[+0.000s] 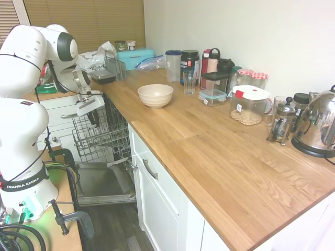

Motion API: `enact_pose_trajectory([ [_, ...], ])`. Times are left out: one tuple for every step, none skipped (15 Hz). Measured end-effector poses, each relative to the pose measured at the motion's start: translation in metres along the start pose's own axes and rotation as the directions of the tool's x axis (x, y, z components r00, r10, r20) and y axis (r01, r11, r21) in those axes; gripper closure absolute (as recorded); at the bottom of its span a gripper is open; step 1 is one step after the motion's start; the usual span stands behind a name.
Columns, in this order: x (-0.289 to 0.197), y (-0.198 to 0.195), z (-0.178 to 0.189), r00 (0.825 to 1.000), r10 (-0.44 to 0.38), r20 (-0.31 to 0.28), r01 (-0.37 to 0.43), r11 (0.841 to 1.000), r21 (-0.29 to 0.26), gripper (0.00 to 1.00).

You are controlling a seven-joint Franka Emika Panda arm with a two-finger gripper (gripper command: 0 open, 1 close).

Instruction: Put the fork in the dishwasher

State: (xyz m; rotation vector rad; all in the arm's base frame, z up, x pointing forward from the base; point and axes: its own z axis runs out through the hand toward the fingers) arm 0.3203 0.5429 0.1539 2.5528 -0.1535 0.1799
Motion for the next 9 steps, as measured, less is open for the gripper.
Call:
enact_pose_trajectory([
  [0.003,0.0,-0.007,1.0,0.001,0.002,-0.001,1.0,0.013,0.0],
  [0.006,0.001,-0.016,1.0,0.004,0.004,-0.005,1.0,0.028,0.0],
  [0.01,0.004,-0.026,1.0,0.01,0.0,-0.01,0.999,0.043,0.0],
  [0.013,0.008,-0.039,1.0,0.017,-0.01,-0.016,0.998,0.061,0.0],
  [0.016,0.017,-0.059,0.999,0.026,-0.027,-0.024,0.996,0.088,0.0],
  [0.019,0.031,-0.085,0.998,0.036,-0.057,-0.029,0.992,0.123,0.0],
  [0.024,0.048,-0.116,0.994,0.057,-0.094,-0.04,0.985,0.169,0.0],
  [0.033,0.072,-0.15,0.989,0.091,-0.114,-0.064,0.972,0.224,0.0],
  [0.043,0.099,-0.178,0.985,0.125,-0.116,-0.089,0.956,0.278,0.0],
])
